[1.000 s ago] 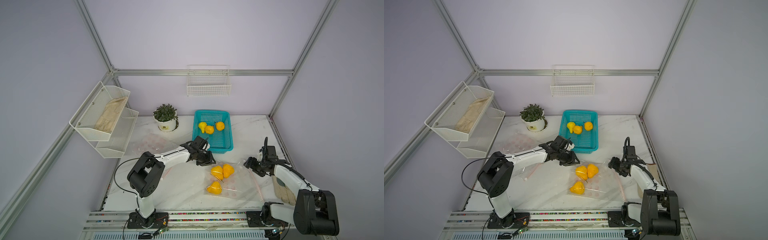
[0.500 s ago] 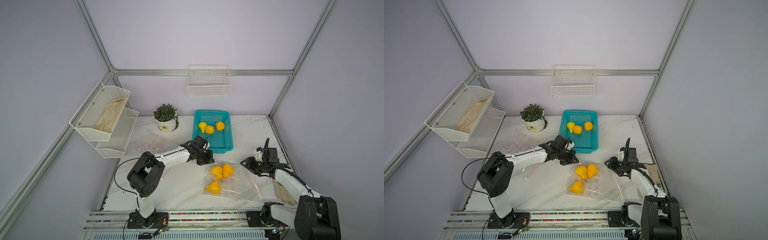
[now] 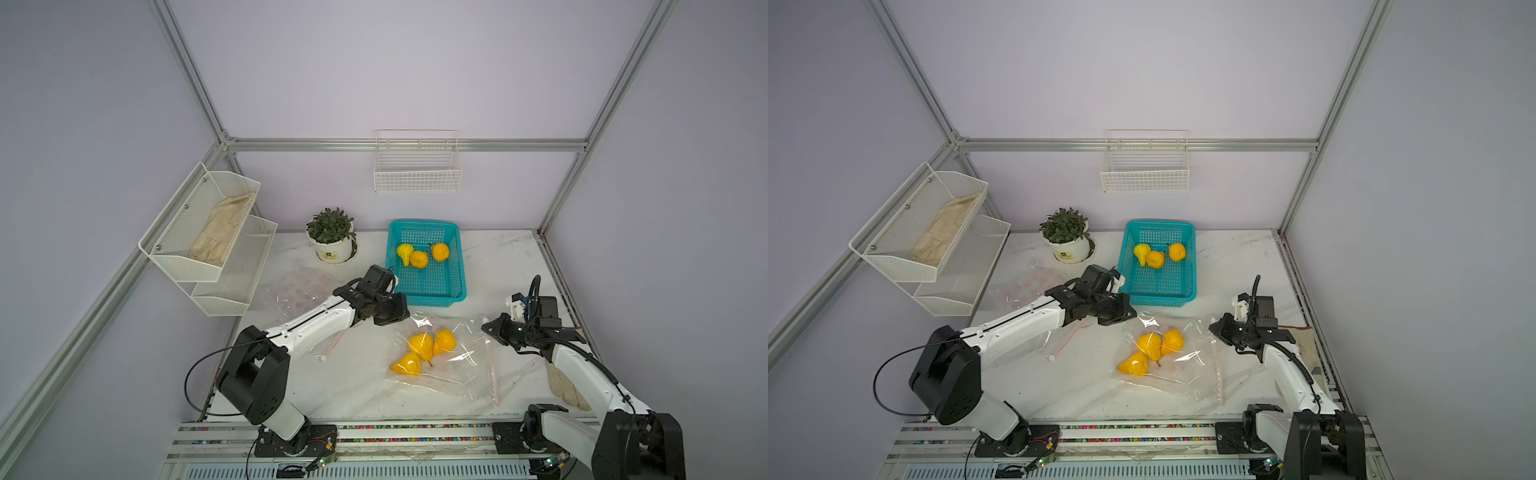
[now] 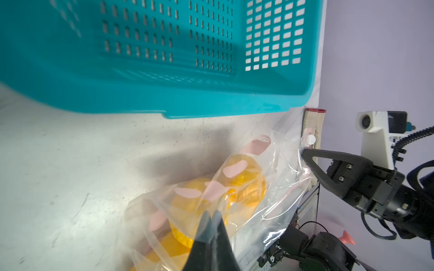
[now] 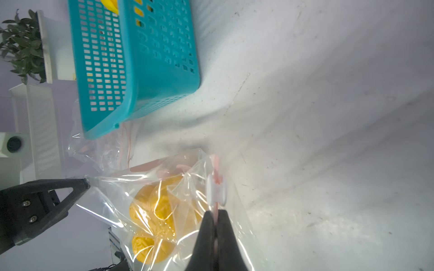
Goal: Open the zip-top bag and take out the pear
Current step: Pick up the zipper food storage bag at the center of the board, then place the zipper food storage bag in the zipper food storage bag.
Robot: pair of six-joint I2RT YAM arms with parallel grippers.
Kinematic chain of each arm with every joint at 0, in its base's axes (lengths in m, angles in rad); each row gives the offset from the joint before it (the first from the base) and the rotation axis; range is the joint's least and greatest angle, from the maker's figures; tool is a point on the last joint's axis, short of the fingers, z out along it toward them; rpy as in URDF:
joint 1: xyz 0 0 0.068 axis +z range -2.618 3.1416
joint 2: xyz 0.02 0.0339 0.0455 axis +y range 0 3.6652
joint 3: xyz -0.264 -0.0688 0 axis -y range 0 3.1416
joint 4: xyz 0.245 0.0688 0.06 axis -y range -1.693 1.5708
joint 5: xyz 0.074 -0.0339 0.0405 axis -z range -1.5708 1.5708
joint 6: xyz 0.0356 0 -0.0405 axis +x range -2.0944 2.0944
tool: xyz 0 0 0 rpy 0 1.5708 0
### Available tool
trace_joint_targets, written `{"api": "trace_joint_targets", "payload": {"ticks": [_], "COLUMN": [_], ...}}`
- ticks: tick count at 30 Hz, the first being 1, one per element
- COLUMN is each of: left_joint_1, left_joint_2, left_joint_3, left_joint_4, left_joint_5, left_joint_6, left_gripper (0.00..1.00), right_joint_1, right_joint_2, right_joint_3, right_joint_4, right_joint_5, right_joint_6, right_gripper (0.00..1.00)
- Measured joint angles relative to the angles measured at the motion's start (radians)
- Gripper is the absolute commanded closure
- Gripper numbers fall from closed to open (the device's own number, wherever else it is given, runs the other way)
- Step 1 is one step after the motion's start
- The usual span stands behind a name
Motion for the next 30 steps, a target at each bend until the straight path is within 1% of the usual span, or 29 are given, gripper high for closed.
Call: {"api": "trace_joint_targets", "payload": {"ticks": [2, 5, 8, 10, 12, 16, 19, 21, 23, 26, 27, 29, 30], "left_joint_1": [0.022, 0.067, 0.133, 0.18, 0.236, 0.364, 0.474, 0.535, 0.573, 0.603, 0.607, 0.611, 0.611], "left_joint_2": [-0.08, -0.199, -0.293, -0.336, -0.363, -0.36, -0.313, -0.245, -0.157, 0.026, 0.095, 0.216, 0.28], "left_joint_3": [0.0, 0.002, 0.007, 0.028, 0.078, 0.204, 0.296, 0.364, 0.431, 0.528, 0.556, 0.595, 0.614], "left_joint_4": [-0.049, -0.13, -0.219, -0.288, -0.367, -0.483, -0.544, -0.573, -0.593, -0.603, -0.605, -0.604, -0.604], "left_joint_5": [-0.026, -0.053, -0.078, -0.095, -0.115, -0.135, -0.124, -0.11, -0.095, -0.072, -0.065, -0.05, -0.044], "left_joint_6": [0.019, 0.05, 0.085, 0.113, 0.151, 0.253, 0.33, 0.38, 0.42, 0.482, 0.499, 0.523, 0.537], "left_gripper": [1.0, 1.0, 1.0, 1.0, 1.0, 1.0, 1.0, 1.0, 1.0, 1.0, 1.0, 0.89, 0.85], "right_joint_1": [0.076, 0.235, 0.408, 0.505, 0.608, 0.766, 0.854, 0.899, 0.927, 0.953, 0.956, 0.956, 0.956], "right_joint_2": [-0.011, -0.013, 0.019, 0.069, 0.152, 0.348, 0.5, 0.593, 0.661, 0.735, 0.753, 0.771, 0.773], "right_joint_3": [0.028, 0.084, 0.148, 0.204, 0.28, 0.445, 0.558, 0.628, 0.679, 0.721, 0.726, 0.727, 0.727], "right_joint_4": [-0.007, -0.003, 0.015, 0.026, 0.037, 0.071, 0.113, 0.128, 0.143, 0.17, 0.178, 0.179, 0.174], "right_joint_5": [0.013, 0.058, 0.121, 0.167, 0.221, 0.299, 0.338, 0.357, 0.376, 0.4, 0.408, 0.426, 0.44], "right_joint_6": [0.027, 0.085, 0.156, 0.19, 0.222, 0.262, 0.289, 0.307, 0.323, 0.359, 0.369, 0.385, 0.392], "right_gripper": [1.0, 1.0, 1.0, 1.0, 1.0, 1.0, 1.0, 1.0, 1.0, 1.0, 0.97, 0.68, 0.6]}}
